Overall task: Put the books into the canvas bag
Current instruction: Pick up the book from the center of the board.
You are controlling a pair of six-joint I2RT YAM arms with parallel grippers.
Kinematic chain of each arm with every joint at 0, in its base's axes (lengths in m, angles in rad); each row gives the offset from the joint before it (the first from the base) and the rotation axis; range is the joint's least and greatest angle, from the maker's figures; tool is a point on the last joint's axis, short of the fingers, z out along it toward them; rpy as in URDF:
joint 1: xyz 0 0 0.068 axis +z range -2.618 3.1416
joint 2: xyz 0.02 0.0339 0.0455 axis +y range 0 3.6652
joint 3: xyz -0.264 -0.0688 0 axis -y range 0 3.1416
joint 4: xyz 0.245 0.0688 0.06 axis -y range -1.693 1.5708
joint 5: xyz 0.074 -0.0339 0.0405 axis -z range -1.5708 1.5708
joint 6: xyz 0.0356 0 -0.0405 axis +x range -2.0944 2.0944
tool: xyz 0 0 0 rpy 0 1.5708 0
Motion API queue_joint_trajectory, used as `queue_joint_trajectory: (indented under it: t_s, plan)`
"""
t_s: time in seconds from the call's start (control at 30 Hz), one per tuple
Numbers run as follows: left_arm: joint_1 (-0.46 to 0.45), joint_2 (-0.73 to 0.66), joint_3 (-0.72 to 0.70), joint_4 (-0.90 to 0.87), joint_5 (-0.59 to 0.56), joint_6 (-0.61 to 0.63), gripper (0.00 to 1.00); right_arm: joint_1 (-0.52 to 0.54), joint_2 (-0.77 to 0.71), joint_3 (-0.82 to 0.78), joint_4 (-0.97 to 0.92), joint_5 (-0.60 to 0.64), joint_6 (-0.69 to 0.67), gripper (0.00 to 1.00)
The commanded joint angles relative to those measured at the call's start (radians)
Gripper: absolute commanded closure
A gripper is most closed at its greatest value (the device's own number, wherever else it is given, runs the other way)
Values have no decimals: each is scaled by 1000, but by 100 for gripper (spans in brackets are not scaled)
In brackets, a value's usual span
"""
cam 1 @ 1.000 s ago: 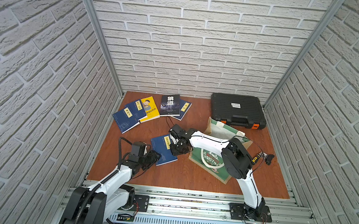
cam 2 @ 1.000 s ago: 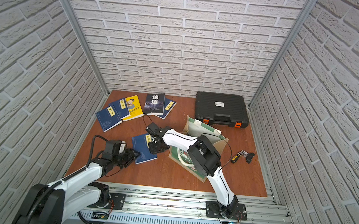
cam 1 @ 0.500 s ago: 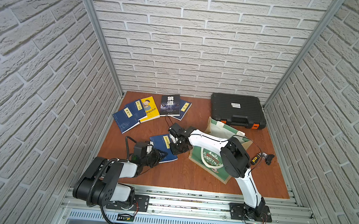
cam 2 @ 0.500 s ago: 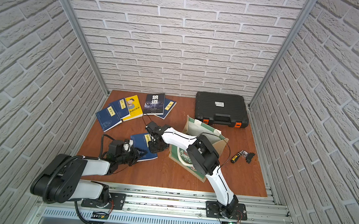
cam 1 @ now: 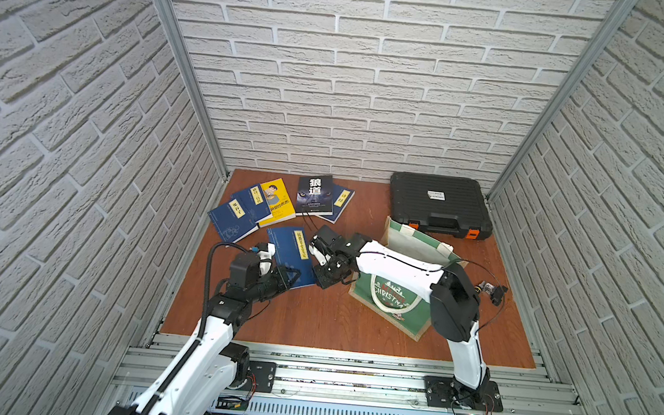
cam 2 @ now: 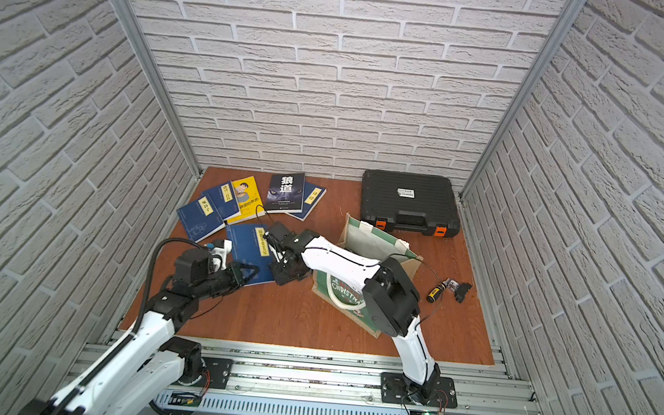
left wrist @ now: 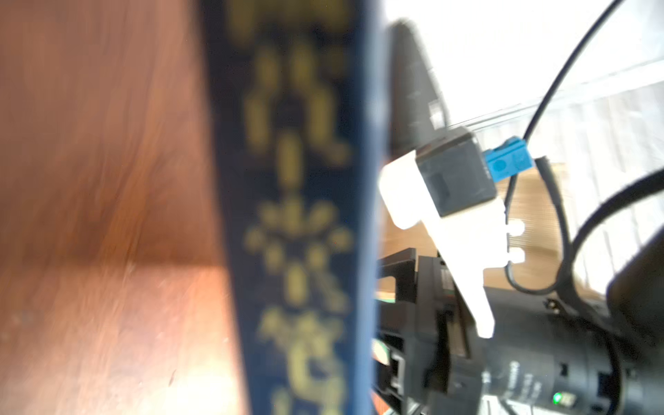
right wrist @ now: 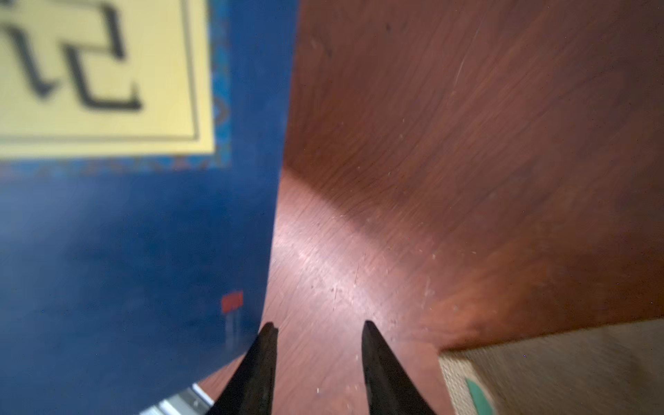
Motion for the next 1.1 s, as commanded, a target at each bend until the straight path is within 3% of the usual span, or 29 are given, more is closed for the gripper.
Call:
queue_joint_trajectory:
  t_s: [0.0,0.23,0.4,0.63,0.77,0.93,1.07]
  plan:
    - [16,-87,56,-104,9,104,100,29,-182,4,50,2,-107,56]
    - [23,-206,133,25,122,107,100,27,-388,-66,172,-86,-75,52]
    - [23,-195,197,145,217,75,100,7,-400,38,132,-156,-18,42]
    - [23,-99,225,505,371,-183,100,-48,-401,71,214,-227,114,32]
    - [22,-92,188,662,378,-299,100,-75,-427,19,312,-307,183,30]
    - [22,-98,176,700,391,-338,100,-100,-447,3,339,-347,200,29]
    - [21,-92,179,704,404,-351,100,-121,-440,-26,447,-508,262,37]
